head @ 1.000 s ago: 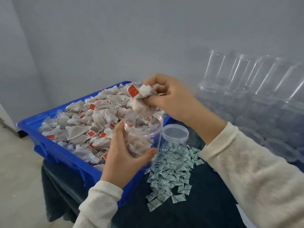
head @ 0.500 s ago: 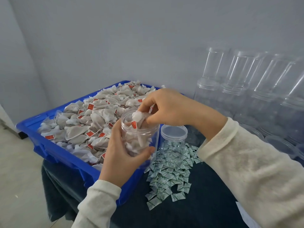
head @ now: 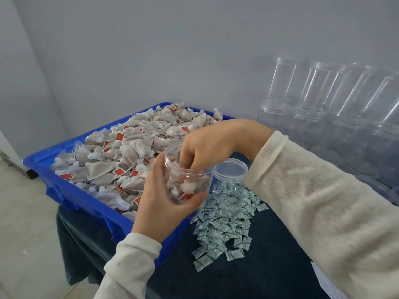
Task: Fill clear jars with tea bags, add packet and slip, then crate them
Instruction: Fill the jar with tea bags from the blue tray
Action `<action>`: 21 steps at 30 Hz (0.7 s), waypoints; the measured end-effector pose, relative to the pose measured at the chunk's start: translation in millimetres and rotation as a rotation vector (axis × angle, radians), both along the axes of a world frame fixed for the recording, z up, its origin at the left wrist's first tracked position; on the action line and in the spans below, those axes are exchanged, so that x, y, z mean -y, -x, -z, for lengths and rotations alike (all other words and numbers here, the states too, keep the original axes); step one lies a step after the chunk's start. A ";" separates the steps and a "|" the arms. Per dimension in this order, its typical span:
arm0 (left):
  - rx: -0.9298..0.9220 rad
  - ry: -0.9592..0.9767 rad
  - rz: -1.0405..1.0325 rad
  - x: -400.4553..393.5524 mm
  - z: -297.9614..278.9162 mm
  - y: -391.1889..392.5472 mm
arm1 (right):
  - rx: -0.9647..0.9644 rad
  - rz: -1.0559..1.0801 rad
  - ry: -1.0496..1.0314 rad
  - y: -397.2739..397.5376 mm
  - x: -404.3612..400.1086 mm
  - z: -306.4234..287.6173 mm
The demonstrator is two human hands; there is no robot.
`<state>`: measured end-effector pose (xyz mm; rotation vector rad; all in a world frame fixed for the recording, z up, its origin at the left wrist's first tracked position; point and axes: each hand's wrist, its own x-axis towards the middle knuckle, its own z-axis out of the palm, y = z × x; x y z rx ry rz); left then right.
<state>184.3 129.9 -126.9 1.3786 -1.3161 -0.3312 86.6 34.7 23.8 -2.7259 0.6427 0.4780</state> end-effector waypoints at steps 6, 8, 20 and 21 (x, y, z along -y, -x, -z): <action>-0.028 -0.022 0.009 0.7 2.0 -1.7 | 0.024 -0.032 -0.046 2.9 6.4 -4.1; -0.037 -0.016 0.019 0.8 1.7 -1.7 | 0.212 0.035 -0.136 8.4 13.1 -8.8; -0.118 -0.011 0.060 3.4 1.5 -4.3 | 0.611 0.395 0.041 -10.9 86.2 20.5; -0.125 -0.009 0.062 3.6 1.7 -5.0 | 0.589 0.407 0.070 -13.7 91.8 30.3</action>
